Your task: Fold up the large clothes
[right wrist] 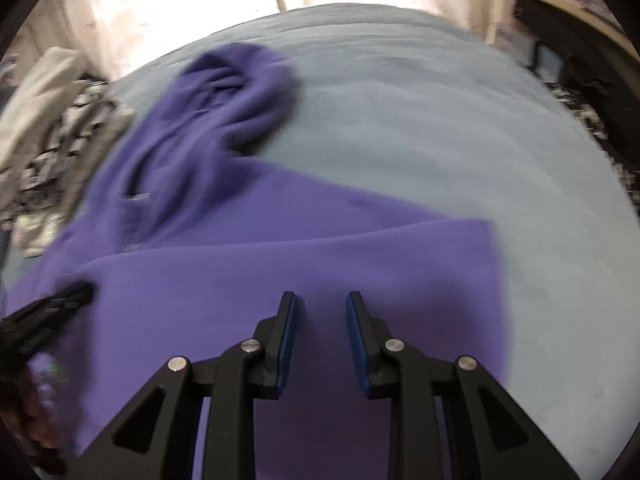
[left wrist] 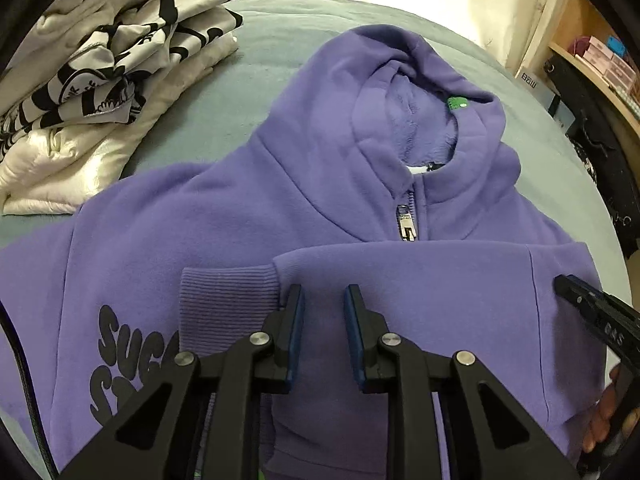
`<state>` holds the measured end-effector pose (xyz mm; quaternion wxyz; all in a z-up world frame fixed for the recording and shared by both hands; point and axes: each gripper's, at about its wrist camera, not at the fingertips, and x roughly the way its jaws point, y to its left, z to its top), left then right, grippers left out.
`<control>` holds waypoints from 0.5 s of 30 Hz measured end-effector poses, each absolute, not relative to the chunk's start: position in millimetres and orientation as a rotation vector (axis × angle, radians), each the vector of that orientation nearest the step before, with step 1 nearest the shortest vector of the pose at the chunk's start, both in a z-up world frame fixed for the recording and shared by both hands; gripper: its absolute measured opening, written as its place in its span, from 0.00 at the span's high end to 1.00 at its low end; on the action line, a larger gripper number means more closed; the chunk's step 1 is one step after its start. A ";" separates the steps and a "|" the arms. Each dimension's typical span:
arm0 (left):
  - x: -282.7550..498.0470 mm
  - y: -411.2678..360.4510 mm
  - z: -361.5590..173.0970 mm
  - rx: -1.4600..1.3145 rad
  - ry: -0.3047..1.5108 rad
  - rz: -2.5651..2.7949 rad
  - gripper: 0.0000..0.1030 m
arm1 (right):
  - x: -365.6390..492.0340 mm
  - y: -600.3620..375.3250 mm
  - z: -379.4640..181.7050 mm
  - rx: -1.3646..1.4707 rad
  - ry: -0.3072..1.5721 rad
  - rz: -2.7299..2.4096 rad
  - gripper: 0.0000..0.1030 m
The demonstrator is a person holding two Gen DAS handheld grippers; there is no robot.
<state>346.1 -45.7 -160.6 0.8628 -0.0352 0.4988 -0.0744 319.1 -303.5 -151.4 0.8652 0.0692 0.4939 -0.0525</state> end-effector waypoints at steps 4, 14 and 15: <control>342.5 -46.9 -161.0 -0.040 1.032 -0.164 0.82 | 301.5 -347.1 -151.1 0.138 1.002 -0.167 0.96; 345.1 -40.5 -159.2 -0.058 1.047 -0.184 0.82 | 267.2 -390.0 -146.2 0.111 0.990 -0.349 0.55; 345.0 -38.0 -157.5 -0.072 1.058 -0.194 0.82 | 264.7 -391.4 -143.2 0.124 0.990 -0.350 0.55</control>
